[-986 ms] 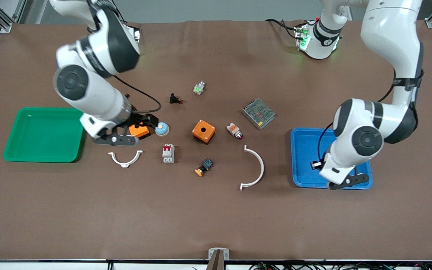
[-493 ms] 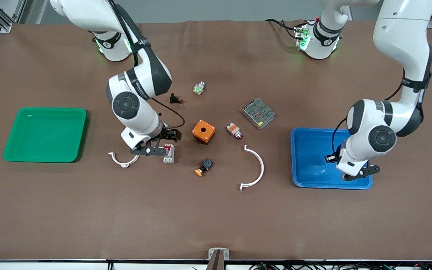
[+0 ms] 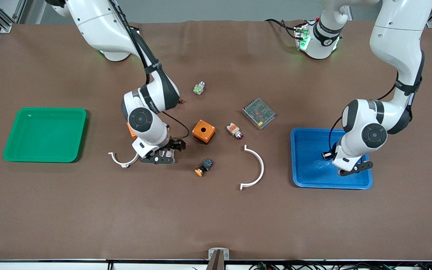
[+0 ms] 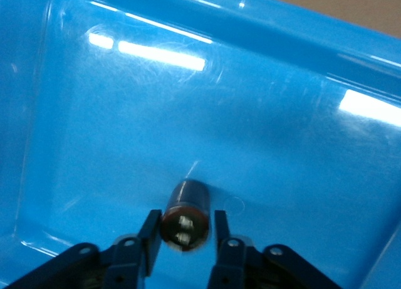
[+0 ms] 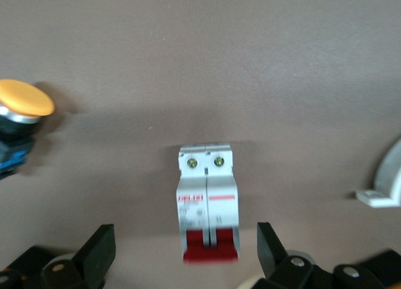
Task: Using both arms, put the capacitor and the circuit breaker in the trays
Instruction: 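Release the capacitor in the blue tray while the right gripper grasps the breaker, then carry the breaker to the green tray while the left gripper withdraws, then lower the breaker into the green tray and open the right gripper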
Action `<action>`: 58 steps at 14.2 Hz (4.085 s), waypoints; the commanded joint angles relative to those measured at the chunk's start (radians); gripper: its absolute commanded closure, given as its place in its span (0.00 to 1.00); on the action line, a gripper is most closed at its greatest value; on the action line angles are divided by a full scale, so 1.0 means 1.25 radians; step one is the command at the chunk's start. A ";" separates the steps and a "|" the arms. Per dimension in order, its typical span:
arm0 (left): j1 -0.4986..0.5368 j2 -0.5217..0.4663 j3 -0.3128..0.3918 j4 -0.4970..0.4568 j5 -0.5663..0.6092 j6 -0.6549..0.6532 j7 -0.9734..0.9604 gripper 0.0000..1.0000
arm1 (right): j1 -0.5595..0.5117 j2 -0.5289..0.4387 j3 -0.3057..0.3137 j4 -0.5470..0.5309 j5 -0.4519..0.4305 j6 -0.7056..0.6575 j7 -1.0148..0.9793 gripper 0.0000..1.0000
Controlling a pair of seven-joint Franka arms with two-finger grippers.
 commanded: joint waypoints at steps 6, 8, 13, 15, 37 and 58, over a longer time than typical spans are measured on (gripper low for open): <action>0.011 -0.163 -0.002 0.154 0.016 -0.162 0.138 0.00 | -0.003 0.030 -0.009 0.013 0.013 0.021 -0.086 0.48; 0.022 -0.196 -0.003 0.241 0.016 -0.264 0.190 0.00 | -0.005 0.029 -0.009 0.017 0.013 0.020 -0.087 0.66; 0.033 -0.297 -0.011 0.329 -0.001 -0.420 0.232 0.00 | -0.006 0.008 -0.014 0.071 0.013 -0.076 -0.086 0.87; 0.032 -0.331 -0.014 0.332 -0.015 -0.476 0.237 0.00 | -0.025 -0.035 -0.031 0.122 0.010 -0.216 -0.088 0.86; 0.088 -0.445 -0.107 0.287 -0.075 -0.661 0.336 0.00 | -0.643 -0.169 -0.073 -0.044 -0.115 -0.304 -0.761 0.84; 0.093 -0.436 -0.102 0.308 -0.061 -0.678 0.336 0.00 | -0.703 -0.124 -0.076 -0.223 -0.134 0.059 -0.740 0.00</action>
